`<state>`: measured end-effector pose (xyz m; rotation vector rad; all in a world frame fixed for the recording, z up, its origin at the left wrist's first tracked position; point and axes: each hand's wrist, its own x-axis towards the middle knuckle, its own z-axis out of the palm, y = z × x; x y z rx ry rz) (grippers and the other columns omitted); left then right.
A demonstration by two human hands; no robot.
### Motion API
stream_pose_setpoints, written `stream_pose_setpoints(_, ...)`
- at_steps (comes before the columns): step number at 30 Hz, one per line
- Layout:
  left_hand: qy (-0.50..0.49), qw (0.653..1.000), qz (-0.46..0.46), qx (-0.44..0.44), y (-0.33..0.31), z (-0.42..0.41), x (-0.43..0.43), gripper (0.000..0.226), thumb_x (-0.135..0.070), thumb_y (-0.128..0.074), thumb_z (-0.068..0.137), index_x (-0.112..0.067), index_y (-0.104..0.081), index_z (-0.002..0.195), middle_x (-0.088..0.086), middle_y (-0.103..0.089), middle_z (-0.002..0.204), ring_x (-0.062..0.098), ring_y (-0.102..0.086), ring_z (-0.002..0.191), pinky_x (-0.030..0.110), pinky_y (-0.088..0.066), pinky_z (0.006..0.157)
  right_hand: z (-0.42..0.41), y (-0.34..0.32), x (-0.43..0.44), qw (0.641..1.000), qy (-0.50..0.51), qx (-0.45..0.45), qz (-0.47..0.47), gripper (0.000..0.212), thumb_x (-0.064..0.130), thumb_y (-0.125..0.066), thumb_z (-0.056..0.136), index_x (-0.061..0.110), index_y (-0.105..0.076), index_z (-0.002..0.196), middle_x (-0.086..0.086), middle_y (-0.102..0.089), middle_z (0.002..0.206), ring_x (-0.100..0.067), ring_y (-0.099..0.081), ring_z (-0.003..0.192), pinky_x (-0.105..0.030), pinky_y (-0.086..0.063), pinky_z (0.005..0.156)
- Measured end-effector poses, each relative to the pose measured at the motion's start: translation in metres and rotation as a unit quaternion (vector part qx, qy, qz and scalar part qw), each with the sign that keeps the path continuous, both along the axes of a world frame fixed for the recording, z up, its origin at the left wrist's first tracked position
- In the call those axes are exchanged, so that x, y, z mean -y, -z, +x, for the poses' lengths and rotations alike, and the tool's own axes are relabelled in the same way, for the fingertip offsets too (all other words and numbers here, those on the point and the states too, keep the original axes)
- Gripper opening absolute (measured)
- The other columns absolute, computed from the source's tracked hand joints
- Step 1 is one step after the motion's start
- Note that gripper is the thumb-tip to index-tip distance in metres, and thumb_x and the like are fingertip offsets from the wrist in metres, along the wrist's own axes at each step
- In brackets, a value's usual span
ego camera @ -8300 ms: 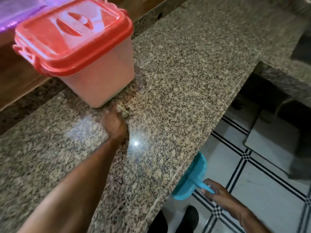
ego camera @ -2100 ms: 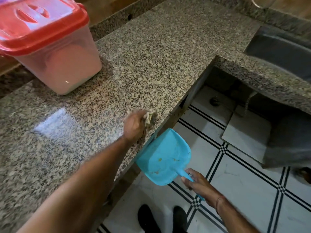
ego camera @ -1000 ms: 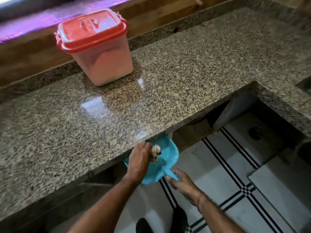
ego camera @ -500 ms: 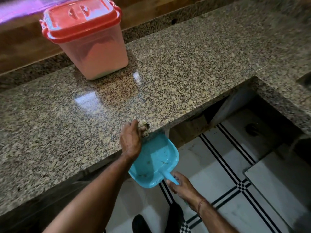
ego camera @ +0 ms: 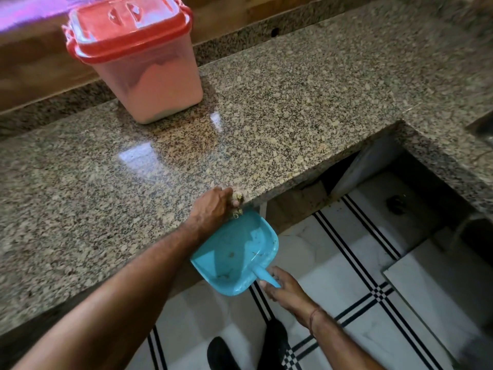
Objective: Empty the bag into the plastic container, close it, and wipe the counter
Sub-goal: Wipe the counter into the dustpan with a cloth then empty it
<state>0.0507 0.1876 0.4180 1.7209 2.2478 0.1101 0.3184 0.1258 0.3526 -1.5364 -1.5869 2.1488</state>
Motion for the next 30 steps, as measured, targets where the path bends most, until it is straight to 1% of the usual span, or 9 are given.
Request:
stream_pose_setpoints(3, -0.027, 0.999, 0.016, -0.009, -0.004, 0.001, 0.015, 0.025, -0.034, -0.043, 0.11, -0.011, -0.052, 0.108, 0.006, -0.057, 0.1, 0.02, -0.056, 0.084, 0.03, -0.045, 0.066, -0.008, -0.009, 0.001, 1.0, 0.004, -0.004, 0.0, 0.015, 0.026, -0.064, 0.1, 0.018, -0.065, 0.114, 0.003, -0.059, 0.094, -0.009, -0.053, 0.083, -0.024, -0.046, 0.075)
stream_pose_setpoints(6, -0.015, 0.997, 0.06, -0.045, 0.006, 0.009, 0.041, 0.019, -0.034, -0.046, 0.108, -0.018, -0.051, 0.116, 0.001, -0.053, 0.106, 0.014, -0.045, 0.091, 0.027, -0.036, 0.071, -0.014, -0.011, 0.0, 1.0, 0.016, -0.012, -0.009, 0.015, 0.026, -0.063, 0.101, 0.018, -0.064, 0.113, 0.003, -0.058, 0.093, -0.009, -0.053, 0.082, -0.022, -0.045, 0.073)
stream_pose_setpoints(9, 0.016, 0.998, 0.015, -0.057, 0.021, 0.037, 0.074, 0.027, -0.038, -0.054, 0.102, -0.023, -0.055, 0.124, -0.002, -0.054, 0.116, 0.014, -0.048, 0.098, 0.028, -0.043, 0.074, -0.016, -0.009, 0.0, 1.0, 0.019, -0.006, -0.01, 0.011, 0.024, -0.063, 0.101, 0.017, -0.063, 0.11, 0.002, -0.058, 0.091, -0.01, -0.052, 0.08, -0.024, -0.044, 0.072)
stream_pose_setpoints(11, 0.005, 0.998, -0.006, -0.062, 0.029, 0.049, 0.095, 0.03, -0.045, -0.059, 0.097, -0.023, -0.057, 0.118, -0.004, -0.054, 0.112, 0.017, -0.051, 0.098, 0.03, -0.044, 0.072, -0.018, -0.01, -0.001, 1.0, 0.007, -0.006, -0.001, 0.005, 0.024, -0.063, 0.101, 0.02, -0.062, 0.104, 0.004, -0.056, 0.086, -0.008, -0.049, 0.076, -0.024, -0.043, 0.069)
stream_pose_setpoints(14, -0.061, 0.993, 0.095, 0.018, 0.024, 0.042, 0.106, 0.028, -0.045, -0.064, 0.093, -0.02, -0.055, 0.103, -0.003, -0.051, 0.095, 0.019, -0.05, 0.085, 0.033, -0.043, 0.062, -0.016, -0.01, -0.005, 1.0, -0.002, -0.008, 0.006, 0.007, 0.025, -0.063, 0.101, 0.021, -0.059, 0.097, 0.004, -0.052, 0.084, -0.008, -0.046, 0.074, -0.024, -0.04, 0.067)
stream_pose_setpoints(17, -0.139, 0.969, 0.2, 0.047, 0.009, 0.008, 0.098, 0.017, -0.032, -0.058, 0.097, -0.017, -0.053, 0.103, 0.001, -0.047, 0.092, 0.02, -0.047, 0.081, 0.026, -0.038, 0.056, -0.013, -0.011, -0.006, 1.0, -0.007, -0.012, 0.006, 0.01, 0.022, -0.062, 0.102, 0.02, -0.056, 0.094, 0.001, -0.051, 0.086, -0.011, -0.044, 0.077, -0.028, -0.039, 0.071)
stream_pose_setpoints(19, -0.181, 0.965, 0.189, 0.018, 0.004, -0.018, 0.089, 0.016, -0.024, -0.06, 0.098, -0.014, -0.054, 0.108, 0.005, -0.046, 0.095, 0.023, -0.048, 0.084, 0.031, -0.045, 0.056, -0.013, -0.011, -0.004, 1.0, -0.015, -0.011, 0.013, 0.01, 0.022, -0.062, 0.101, 0.019, -0.055, 0.094, -0.001, -0.05, 0.088, -0.013, -0.044, 0.079, -0.032, -0.039, 0.074)
stream_pose_setpoints(23, -0.212, 0.973, 0.092, -0.01, 0.014, -0.025, 0.079, 0.021, -0.036, -0.053, 0.104, -0.018, -0.054, 0.114, 0.007, -0.052, 0.098, 0.022, -0.051, 0.086, 0.033, -0.048, 0.067, -0.017, -0.01, 0.0, 0.999, -0.027, -0.016, 0.01, 0.011, 0.022, -0.063, 0.101, 0.017, -0.055, 0.096, -0.002, -0.05, 0.087, -0.014, -0.045, 0.079, -0.033, -0.039, 0.074)
stream_pose_setpoints(30, -0.149, 0.98, 0.13, 0.019, 0.021, 0.012, 0.021, 0.038, -0.05, -0.04, 0.105, -0.017, -0.058, 0.112, -0.002, -0.05, 0.089, 0.015, -0.048, 0.079, 0.027, -0.034, 0.068, -0.018, 0.004, 0.007, 1.0, -0.023, 0.009, 0.007, 0.025, 0.019, -0.062, 0.102, 0.003, -0.061, 0.12, -0.004, -0.057, 0.098, -0.015, -0.052, 0.089, -0.031, -0.044, 0.08)
